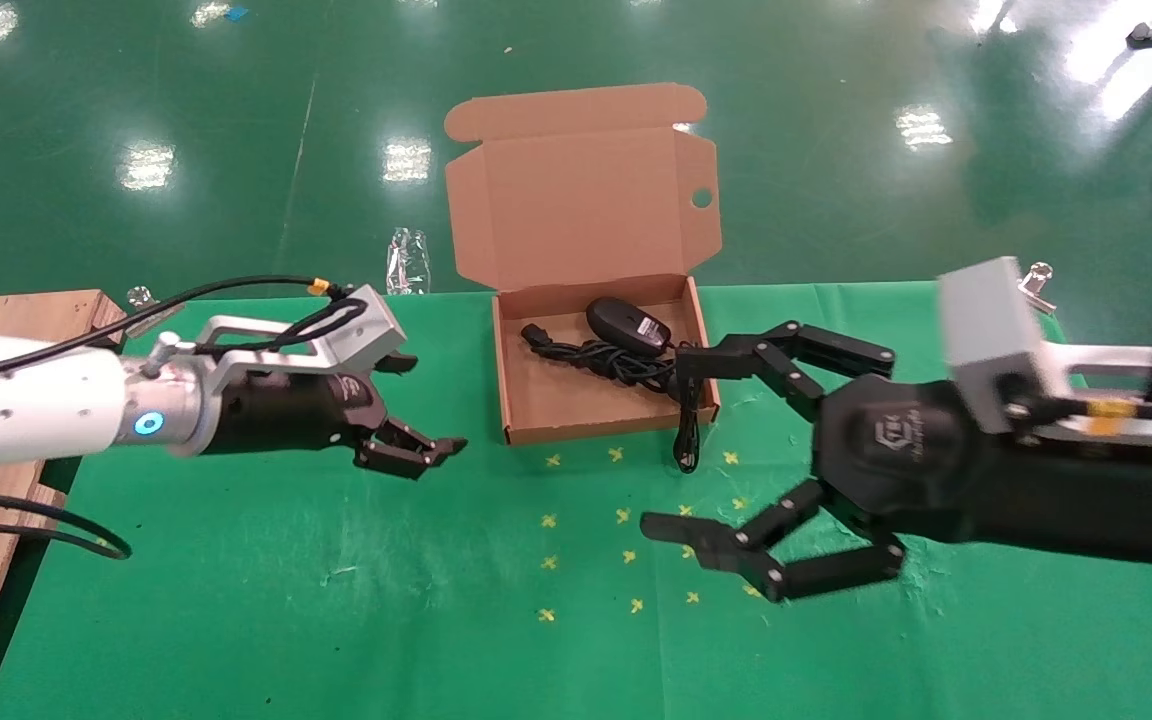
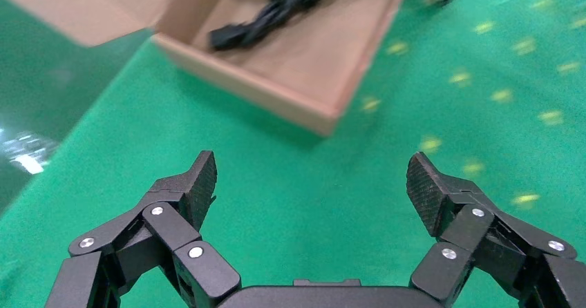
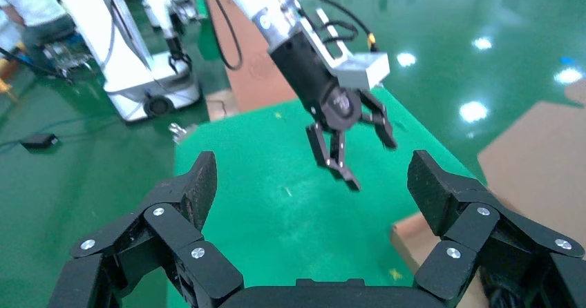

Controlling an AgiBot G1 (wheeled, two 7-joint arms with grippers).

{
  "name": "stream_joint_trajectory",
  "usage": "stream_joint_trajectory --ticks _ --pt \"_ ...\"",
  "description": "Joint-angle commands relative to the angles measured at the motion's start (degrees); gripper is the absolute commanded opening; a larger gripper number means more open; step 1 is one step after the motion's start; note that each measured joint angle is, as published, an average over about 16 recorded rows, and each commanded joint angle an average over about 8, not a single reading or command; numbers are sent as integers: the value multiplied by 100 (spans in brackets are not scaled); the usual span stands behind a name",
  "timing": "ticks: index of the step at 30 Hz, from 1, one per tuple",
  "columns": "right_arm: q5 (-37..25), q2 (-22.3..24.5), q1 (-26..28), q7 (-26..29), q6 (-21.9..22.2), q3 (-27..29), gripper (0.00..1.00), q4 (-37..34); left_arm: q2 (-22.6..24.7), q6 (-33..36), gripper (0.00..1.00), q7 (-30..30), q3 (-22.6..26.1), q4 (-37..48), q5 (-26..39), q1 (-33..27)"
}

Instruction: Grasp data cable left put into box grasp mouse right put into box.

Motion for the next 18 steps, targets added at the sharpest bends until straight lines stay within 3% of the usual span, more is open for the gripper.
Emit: stream_joint_trajectory --ticks 1,9,18 --pt "143 61 -99 -29 -112 141 100 42 -69 158 100 138 -184 -46 -254 111" --pt "655 281 -454 -132 -515 647 100 191 -343 789 100 688 -918 -228 -1267 556" --pt "740 317 -508 -152 -582 725 100 211 -652 1498 100 1306 -1743 -434 -2406 1056"
